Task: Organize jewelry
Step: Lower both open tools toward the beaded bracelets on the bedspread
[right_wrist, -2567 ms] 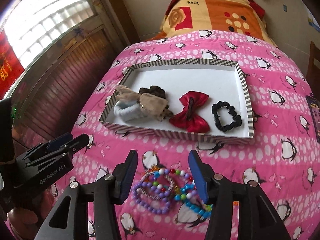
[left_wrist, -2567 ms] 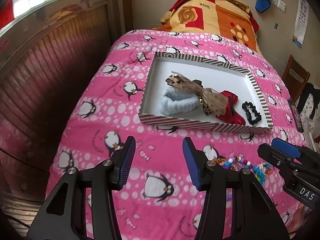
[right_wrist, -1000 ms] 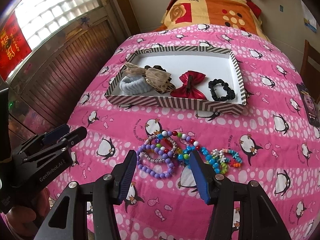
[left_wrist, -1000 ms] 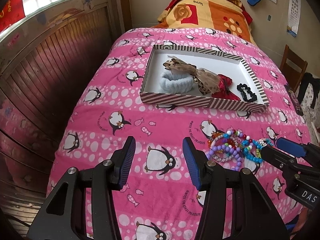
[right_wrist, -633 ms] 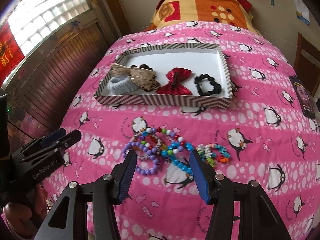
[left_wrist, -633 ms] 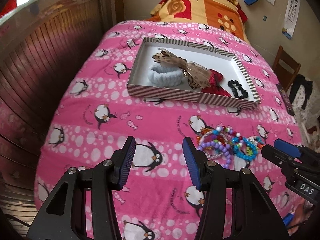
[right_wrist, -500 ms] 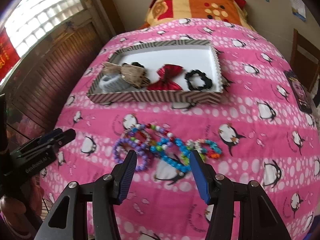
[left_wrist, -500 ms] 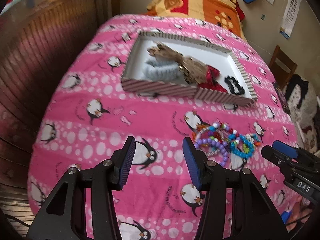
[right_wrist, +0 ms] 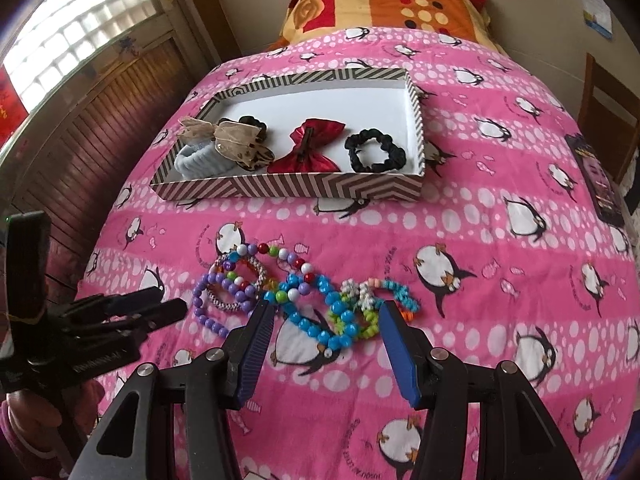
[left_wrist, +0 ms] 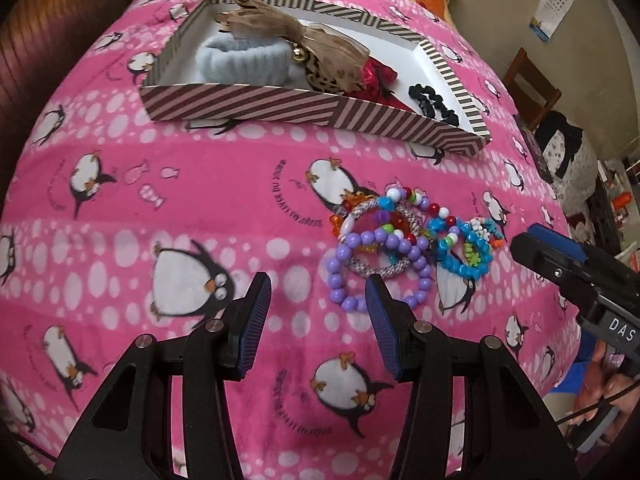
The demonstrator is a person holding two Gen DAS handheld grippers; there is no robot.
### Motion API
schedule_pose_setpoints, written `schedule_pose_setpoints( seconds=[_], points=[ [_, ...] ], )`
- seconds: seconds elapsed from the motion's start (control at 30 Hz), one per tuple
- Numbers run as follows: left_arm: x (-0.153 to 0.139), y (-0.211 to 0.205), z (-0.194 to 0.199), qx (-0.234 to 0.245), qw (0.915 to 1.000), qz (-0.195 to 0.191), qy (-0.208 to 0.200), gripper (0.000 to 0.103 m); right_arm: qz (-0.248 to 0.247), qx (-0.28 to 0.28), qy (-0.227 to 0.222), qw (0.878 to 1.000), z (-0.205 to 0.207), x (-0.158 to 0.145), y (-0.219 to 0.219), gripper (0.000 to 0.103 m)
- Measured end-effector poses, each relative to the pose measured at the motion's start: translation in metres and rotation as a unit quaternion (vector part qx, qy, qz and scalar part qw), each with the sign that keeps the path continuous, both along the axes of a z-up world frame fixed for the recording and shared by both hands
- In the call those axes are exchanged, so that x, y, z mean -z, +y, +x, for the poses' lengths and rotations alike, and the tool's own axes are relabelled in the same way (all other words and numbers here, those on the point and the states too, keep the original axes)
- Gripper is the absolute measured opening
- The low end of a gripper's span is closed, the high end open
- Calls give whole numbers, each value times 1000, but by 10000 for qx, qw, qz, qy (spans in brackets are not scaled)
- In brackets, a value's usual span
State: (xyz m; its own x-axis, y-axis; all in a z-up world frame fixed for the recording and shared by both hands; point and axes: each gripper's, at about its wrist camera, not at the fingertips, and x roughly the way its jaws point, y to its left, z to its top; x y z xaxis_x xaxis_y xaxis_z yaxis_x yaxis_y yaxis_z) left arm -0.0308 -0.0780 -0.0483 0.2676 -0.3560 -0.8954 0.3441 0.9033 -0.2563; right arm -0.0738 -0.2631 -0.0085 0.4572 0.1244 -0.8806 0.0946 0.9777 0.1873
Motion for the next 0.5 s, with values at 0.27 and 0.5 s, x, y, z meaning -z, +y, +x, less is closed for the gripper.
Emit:
schedule_pose_setpoints(
  seconds=[0.27,0.5],
  points=[
    [14,-13,9,86,9999,46,98,35,-182,-724,131,9971,38,22,9,43],
    [15,-7,16,10,9998,152,98,8,-248,-1258,498,9905,62,52,19,32]
  ],
)
